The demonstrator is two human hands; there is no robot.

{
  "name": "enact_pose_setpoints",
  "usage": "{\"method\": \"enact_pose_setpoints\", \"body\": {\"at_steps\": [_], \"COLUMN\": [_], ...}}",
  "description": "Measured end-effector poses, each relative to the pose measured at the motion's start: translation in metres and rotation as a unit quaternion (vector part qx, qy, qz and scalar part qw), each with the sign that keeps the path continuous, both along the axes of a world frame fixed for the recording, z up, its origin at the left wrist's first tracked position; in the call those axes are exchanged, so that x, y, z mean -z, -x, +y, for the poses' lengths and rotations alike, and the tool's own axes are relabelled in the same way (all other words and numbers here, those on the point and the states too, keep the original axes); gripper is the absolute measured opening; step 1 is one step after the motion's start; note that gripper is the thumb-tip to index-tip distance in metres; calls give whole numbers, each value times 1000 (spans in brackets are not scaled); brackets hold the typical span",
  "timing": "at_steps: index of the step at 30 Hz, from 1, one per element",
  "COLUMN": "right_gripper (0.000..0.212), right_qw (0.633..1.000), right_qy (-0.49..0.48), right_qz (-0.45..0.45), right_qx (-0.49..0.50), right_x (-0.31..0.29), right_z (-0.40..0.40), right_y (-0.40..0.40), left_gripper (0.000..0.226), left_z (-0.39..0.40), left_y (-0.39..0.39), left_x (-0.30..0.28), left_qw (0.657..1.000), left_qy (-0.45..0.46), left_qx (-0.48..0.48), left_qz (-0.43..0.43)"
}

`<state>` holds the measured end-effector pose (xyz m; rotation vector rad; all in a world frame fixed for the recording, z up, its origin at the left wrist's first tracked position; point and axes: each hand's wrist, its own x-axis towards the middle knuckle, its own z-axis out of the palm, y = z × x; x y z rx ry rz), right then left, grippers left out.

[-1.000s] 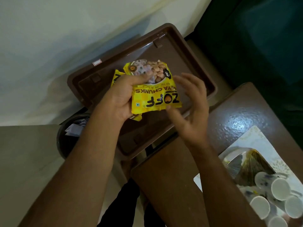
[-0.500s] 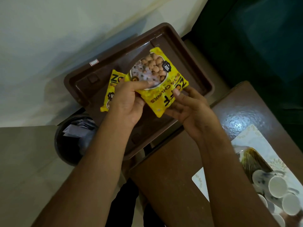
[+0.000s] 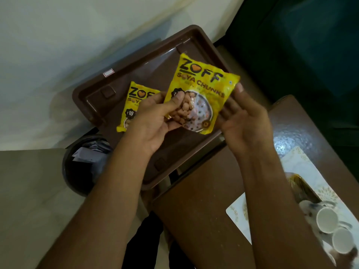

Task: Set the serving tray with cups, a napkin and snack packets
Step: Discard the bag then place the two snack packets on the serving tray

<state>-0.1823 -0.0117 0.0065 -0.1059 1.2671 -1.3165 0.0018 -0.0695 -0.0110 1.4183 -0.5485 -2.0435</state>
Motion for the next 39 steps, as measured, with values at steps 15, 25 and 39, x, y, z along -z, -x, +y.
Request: {"method": "enact_pose_setpoints", "body": {"at_steps": [15,25,39], "right_gripper": [35,60,50], "right_qw": [987,987,996], "right_qy": [-103,-88,-47], "right_qz": [116,126,63], "right_qx": [-29,-44,-42], "right_x": [15,23,19], "right_z": [-3,-3,3], "right_y": [-19,-17,-17], "left_gripper": [36,85,52], "left_z": [-2,-9,-7], "left_y": [-40,-48,-38], "left_x": [19,38,36], "left_qw": [802,778,891], "left_qy": [261,172,73], "left_qx": [56,149,88], "left_qz": [-535,-586,-439]}}
